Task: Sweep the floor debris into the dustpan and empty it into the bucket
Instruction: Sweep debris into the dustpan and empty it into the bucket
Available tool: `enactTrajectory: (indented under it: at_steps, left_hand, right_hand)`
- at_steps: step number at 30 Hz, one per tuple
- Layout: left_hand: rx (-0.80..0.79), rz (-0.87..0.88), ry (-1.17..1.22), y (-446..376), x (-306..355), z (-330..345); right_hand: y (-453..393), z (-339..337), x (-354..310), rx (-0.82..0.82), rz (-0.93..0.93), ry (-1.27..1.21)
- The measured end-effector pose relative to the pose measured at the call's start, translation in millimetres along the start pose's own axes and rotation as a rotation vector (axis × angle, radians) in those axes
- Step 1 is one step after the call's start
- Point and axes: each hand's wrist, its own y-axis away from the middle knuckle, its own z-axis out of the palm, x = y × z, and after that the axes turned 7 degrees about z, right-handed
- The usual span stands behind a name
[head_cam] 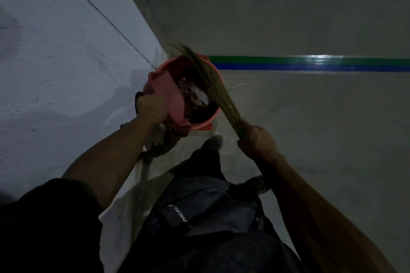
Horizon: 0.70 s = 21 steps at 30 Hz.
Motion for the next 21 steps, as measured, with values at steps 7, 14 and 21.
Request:
enactTrajectory:
  at_steps: [7, 14, 21]
  left_hand:
    - [0.204, 0.128, 0.273, 17.1, 8.0, 7.7]
    - [0.447, 0.365, 0.377, 36.2, 76.9, -10.3]
    - [0.467, 0.402, 0.067, 74.9, 201.4, -36.0]
  right_hand:
    - [30.6, -24.7, 27.7, 0.056, 0.102, -0.207]
    - [70.3, -56.6, 101.0, 0.242, 0.187, -0.371]
    - [108.9, -76.8, 210.5, 0.430, 0.322, -0.467]
